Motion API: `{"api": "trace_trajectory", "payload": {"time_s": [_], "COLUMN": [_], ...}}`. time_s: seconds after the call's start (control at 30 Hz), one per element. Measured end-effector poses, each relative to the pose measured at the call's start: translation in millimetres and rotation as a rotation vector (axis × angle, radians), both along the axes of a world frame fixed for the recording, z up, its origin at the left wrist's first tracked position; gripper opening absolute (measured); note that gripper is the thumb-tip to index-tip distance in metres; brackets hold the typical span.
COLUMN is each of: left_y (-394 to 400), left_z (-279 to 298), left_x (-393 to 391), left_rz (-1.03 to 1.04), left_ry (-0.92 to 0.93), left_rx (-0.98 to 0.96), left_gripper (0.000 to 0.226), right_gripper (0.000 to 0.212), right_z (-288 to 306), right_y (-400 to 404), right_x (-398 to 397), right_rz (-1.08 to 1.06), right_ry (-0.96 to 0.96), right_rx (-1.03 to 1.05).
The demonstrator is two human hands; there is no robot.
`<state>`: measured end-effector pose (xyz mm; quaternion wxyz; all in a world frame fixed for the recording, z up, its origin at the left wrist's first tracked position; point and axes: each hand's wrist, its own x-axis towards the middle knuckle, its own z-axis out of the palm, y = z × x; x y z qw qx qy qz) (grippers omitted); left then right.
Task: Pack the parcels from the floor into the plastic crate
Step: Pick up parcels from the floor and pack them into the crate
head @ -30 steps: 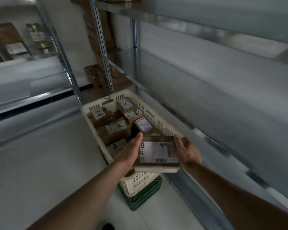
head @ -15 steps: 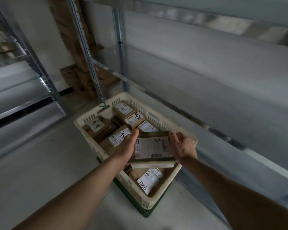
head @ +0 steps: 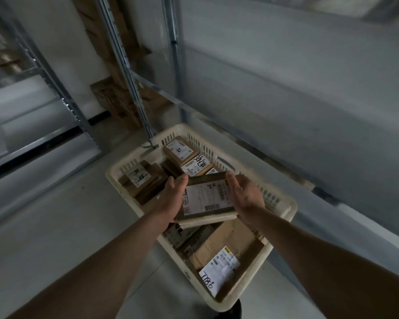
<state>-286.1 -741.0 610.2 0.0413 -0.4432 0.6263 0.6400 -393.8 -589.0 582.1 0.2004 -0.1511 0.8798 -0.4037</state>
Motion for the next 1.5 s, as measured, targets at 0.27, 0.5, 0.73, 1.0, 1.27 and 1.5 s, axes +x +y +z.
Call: {"api": "trace_trajectory", "payload": {"time_s": [0.27, 0.5, 0.73, 1.0, 1.27, 1.5], "left_y": [-29.7, -57.3, -78.8, -83.5, -82.5, -83.8], "left_z": [-21.0, -56.9, -92.0, -95.3, -95.3, -97.9], "left_x": [-11.5, -16.8, -10.1, -17.3, -20.4, -17.3], "left_rz": [0.038, -0.100, -0.205, -0.277, -0.396, -0.403], "left_ry": [-0.110, -0.321, -0.456, -0.498, -0.509, -0.499], "left_rx": [0.012, 0.096, 0.154, 0.235, 0.202, 0.214], "left_gripper": [0.067, 0.061, 0.027, 0.013, 0.018, 0.016], "right_gripper": [0.051, 0.054, 0.059, 0.050, 0.056, 0.056], "right_z": [-14.0, -47.6, -85.6, -113.4, -113.8, -112.6], "right_y": [-39.5, -70.6, -92.4, -96.4, -90.6, -89.5], "right_x": [-19.1, -19.8, -13.7, -6.4, -9.7, -7.1], "right_rz": [0.043, 0.094, 0.117, 0.092, 0.042, 0.018], "right_ry": [-0.082, -0.134, -0.203, -0.176, -0.178, -0.177], "right_rx": [0.034, 0.126, 0.253, 0.347, 0.398, 0.361]}}
